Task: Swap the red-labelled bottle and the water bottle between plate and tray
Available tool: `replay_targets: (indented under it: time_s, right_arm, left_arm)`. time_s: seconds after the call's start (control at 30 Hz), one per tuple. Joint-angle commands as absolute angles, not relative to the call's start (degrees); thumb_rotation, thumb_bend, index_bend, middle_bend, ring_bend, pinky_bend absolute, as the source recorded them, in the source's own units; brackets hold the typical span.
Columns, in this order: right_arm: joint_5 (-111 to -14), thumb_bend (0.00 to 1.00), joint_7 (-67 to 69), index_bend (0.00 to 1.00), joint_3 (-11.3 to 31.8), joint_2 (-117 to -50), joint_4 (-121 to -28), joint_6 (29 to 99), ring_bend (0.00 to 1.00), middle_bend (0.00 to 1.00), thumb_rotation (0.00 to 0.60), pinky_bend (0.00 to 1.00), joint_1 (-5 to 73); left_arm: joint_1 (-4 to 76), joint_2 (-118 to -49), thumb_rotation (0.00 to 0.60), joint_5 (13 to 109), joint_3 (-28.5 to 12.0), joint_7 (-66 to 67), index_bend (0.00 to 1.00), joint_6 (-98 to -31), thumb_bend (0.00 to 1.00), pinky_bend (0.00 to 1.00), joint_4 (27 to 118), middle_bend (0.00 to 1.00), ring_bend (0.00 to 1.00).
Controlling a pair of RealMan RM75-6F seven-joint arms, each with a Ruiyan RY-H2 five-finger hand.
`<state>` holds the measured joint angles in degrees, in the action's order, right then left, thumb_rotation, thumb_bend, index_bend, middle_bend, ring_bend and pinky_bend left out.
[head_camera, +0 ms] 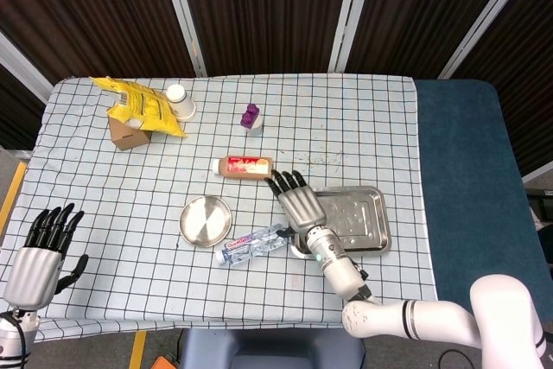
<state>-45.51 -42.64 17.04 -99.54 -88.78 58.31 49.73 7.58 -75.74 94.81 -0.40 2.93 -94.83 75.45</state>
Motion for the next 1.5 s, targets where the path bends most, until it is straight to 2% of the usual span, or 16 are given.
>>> replay_targets:
  time_s: [0.03,0.23,0.4,0.5,0.63,0.77,0.83,0.97,1.1,1.33,1.5]
  right_arm:
    - [-45.72,0.23,-36.36,0.0,19.48,-100.81,-79.77,55.26,0.0,0.06,0.6,0.11,51.07]
    - [-39.86,0.23,-35.74,0.0,24.47,-110.41,-58.52,45.97,0.0,0.05,0.6,0.11,61.83]
    - [-36.03,0.23,-34.65,0.01,28.49,-117.19,-44.49,39.93,0.0,0.05,0.6,0.11,70.08]
    - [-35.85,0.23,-33.42,0.06,29.59,-120.34,-37.76,37.69,0.0,0.06,0.6,0.11,73.68]
    - [-34.05,0.23,-32.05,0.17,31.14,-123.82,-30.56,33.28,0.0,0.12,0.6,0.12,77.15]
    - [-33.97,0.23,-30.55,0.25,31.91,-127.11,-24.45,30.81,0.01,0.2,0.6,0.2,79.98]
    - [-34.69,0.24,-28.82,0.31,32.37,-128.45,-21.98,30.49,0.09,0.26,0.6,0.27,81.15]
    - [-35.75,0.3,-26.23,0.51,33.12,-130.0,-18.22,29.96,0.32,0.39,0.6,0.52,82.62]
    - [-36.21,0.33,-25.28,0.65,32.48,-130.0,-17.98,30.61,0.52,0.53,0.6,0.73,82.57]
    - [-37.75,0.39,-22.97,0.84,31.4,-130.0,-18.14,33.6,0.69,0.68,0.6,0.91,82.37]
    - [-42.56,0.41,-18.03,0.9,30.47,-128.85,-19.71,38.84,0.74,0.73,0.6,0.96,81.2]
  left_arm:
    - [7.73,-76.16,0.6,93.97,-0.74,3.38,0.0,-93.83,0.39,0.08,75.18,0.02,0.0]
    - [8.32,-76.72,0.6,92.82,-1.45,3.91,0.0,-92.1,0.38,0.08,74.5,0.02,0.0]
    - [8.48,-76.57,0.6,90.5,-2.56,2.55,0.0,-90.66,0.39,0.08,73.35,0.02,0.0]
    - [8.42,-76.29,0.6,89.26,-3.2,1.68,0.0,-90.17,0.39,0.08,72.8,0.02,0.0]
    - [8.2,-75.92,0.6,88.53,-3.6,0.75,0.0,-90.15,0.39,0.08,72.49,0.02,0.0]
    - [7.99,-75.54,0.6,87.91,-3.97,0.37,0.0,-90.16,0.39,0.08,72.55,0.02,0.0]
    - [7.85,-75.38,0.6,87.79,-4.1,0.26,0.0,-90.39,0.39,0.08,72.57,0.02,0.0]
    - [7.67,-75.16,0.6,87.53,-4.22,0.04,0.0,-90.39,0.39,0.08,72.58,0.02,0.0]
    - [7.63,-75.02,0.6,87.33,-4.26,0.02,0.0,-90.13,0.39,0.08,72.64,0.02,0.0]
    - [7.57,-74.94,0.6,87.37,-4.29,0.28,0.0,-90.15,0.39,0.08,72.91,0.02,0.0]
    - [7.58,-74.99,0.6,88.23,-3.95,0.64,0.0,-90.51,0.39,0.08,73.24,0.02,0.0]
